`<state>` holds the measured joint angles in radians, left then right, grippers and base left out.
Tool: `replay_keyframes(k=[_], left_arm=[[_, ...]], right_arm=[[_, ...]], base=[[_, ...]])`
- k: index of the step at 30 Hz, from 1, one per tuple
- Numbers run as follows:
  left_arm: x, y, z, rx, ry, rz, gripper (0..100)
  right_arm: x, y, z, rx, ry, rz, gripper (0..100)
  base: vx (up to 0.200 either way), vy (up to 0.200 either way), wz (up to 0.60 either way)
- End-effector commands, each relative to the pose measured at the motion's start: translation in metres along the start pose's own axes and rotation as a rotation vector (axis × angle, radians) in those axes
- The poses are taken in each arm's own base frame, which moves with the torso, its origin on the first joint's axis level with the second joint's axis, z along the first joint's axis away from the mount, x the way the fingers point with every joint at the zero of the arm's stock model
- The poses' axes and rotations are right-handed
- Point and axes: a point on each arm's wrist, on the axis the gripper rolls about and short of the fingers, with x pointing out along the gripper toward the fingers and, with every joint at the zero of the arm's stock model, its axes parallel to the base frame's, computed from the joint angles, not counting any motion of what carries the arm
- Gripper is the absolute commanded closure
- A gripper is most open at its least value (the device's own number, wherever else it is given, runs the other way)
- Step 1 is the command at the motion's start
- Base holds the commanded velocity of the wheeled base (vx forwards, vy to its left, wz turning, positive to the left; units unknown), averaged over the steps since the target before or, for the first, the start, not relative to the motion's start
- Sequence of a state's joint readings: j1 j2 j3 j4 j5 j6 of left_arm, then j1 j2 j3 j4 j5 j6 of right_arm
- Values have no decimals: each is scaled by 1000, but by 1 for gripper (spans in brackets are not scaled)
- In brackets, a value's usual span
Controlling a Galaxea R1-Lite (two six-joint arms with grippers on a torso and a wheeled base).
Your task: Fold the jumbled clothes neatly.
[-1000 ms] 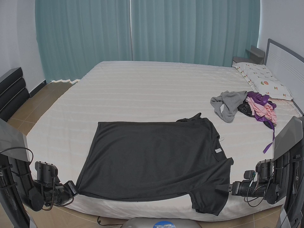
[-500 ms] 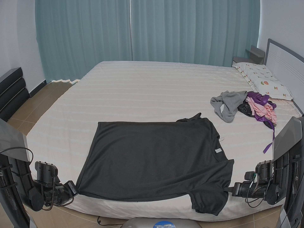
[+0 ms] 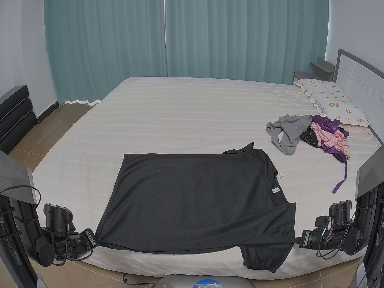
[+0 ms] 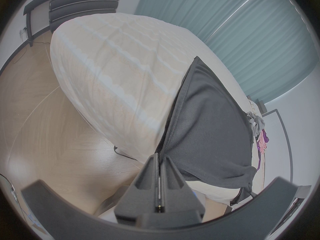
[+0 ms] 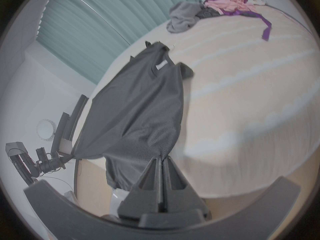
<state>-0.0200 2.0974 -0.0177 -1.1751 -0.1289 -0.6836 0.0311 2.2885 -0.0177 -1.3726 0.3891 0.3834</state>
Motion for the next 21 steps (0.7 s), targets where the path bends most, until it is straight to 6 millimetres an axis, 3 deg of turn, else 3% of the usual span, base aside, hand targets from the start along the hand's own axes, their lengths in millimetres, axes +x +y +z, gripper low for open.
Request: replay_keyframes(k=[1,11,21], left_arm=[[-3,4,-3,8,18,19,100],[-9,7,-3,56,28,46,100],[-14,9,-6,97,52,76,100]], right_arm=[[-24,8,-6,-6,59,-23,100],[-49,18,-14,10,122,-37,100],[-50,17,-20,-31,165,-80,100]], base=[[0,0,0],[0,0,0],[0,0,0]])
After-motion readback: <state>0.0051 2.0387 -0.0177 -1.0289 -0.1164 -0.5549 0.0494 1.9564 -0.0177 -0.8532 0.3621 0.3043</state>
